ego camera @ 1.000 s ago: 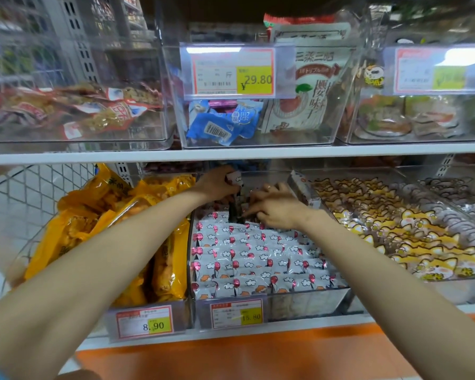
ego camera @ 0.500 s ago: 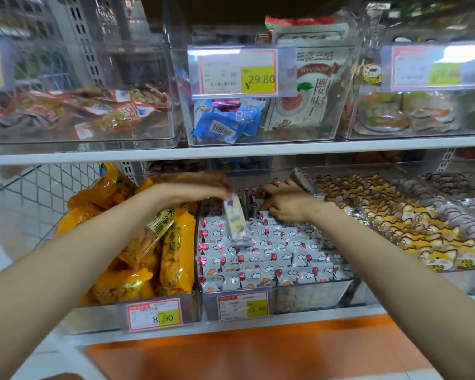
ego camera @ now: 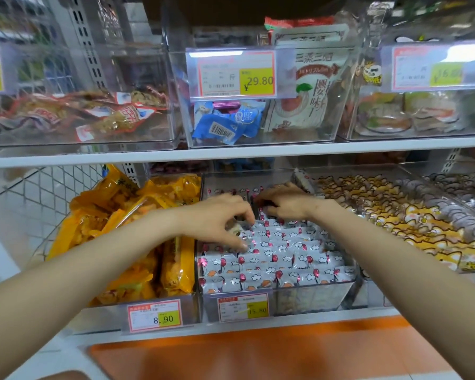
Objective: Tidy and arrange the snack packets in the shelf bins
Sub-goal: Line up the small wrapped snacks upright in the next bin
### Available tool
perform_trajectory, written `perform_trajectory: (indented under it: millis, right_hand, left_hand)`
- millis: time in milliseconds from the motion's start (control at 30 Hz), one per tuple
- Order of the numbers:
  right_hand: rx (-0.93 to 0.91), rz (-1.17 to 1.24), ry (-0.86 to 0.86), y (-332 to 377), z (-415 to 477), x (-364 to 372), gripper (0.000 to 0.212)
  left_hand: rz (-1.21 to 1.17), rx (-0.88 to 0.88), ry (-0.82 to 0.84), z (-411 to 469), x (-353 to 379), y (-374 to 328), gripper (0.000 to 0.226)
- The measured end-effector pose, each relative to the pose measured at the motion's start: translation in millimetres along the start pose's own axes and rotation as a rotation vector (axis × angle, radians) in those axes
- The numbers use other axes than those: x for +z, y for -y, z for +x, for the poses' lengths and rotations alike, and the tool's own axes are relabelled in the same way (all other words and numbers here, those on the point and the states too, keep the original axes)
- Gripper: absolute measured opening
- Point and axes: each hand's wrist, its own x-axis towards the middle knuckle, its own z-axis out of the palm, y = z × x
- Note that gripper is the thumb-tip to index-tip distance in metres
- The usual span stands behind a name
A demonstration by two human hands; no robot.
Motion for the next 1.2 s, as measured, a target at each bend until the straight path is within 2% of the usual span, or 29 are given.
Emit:
perform_trajectory:
  millis: [67, 133, 267, 367, 500, 533, 600, 700, 800, 867, 967, 1033, 1067, 1133, 1200]
  right_hand:
    - [-0.009, 0.037, 0.034, 2, 0, 0, 0.039]
    - [-0.014, 0.100, 0.061, 5, -2, 0, 0.043]
    - [-0.009, 0.084, 0.040, 8, -2, 1, 0.043]
    - [0.053, 0.177, 0.051, 10, 4, 1, 0.038]
    - [0.101, 0.081, -0.087, 10, 18, -1, 0.030]
    - [0.099, 0.025, -0.114, 8, 21, -1, 0.034]
    - [0.068, -0.104, -0.145, 3, 24, -2, 0.056]
    - [0.055, -0.101, -0.116, -9, 25, -14, 0.081]
    - [0.065, 0.013, -0.063, -28, 33, -28, 0.079]
    - [0.088, 0.239, -0.058, -39, 33, -35, 0.079]
    - [0.105, 0.497, -0.142, -60, 25, -36, 0.095]
    - [0.201, 0.487, -0.064, -72, 18, -33, 0.104]
    - [0.248, 0.440, -0.021, -77, 16, -31, 0.101]
    - [0.264, 0.409, 0.005, -86, 14, -27, 0.100]
    - [0.260, 0.413, -0.001, -84, 12, -29, 0.109]
  left_hand:
    - [0.149, -0.037, 0.011, -5, 9, -4, 0.070]
    - [0.169, -0.109, 0.003, -10, 13, -3, 0.081]
    - [0.113, -0.064, -0.043, -19, 27, -16, 0.081]
    - [0.164, -0.022, -0.062, -19, 41, -29, 0.082]
    - [0.191, -0.054, -0.099, -19, 53, -29, 0.090]
    - [0.185, -0.057, -0.110, -20, 54, -29, 0.090]
    - [0.173, -0.064, -0.125, -21, 55, -29, 0.092]
    - [0.158, -0.081, -0.126, -20, 55, -31, 0.095]
    - [0.153, -0.092, -0.127, -18, 56, -31, 0.099]
    - [0.156, -0.099, -0.119, -18, 56, -31, 0.100]
    - [0.149, -0.115, -0.097, -17, 56, -31, 0.101]
    - [0.141, -0.124, -0.081, -16, 56, -31, 0.102]
    - [0.139, -0.126, -0.075, -16, 56, -31, 0.102]
    - [0.136, -0.131, -0.066, -16, 57, -30, 0.102]
    - [0.139, -0.130, -0.064, -16, 57, -30, 0.102]
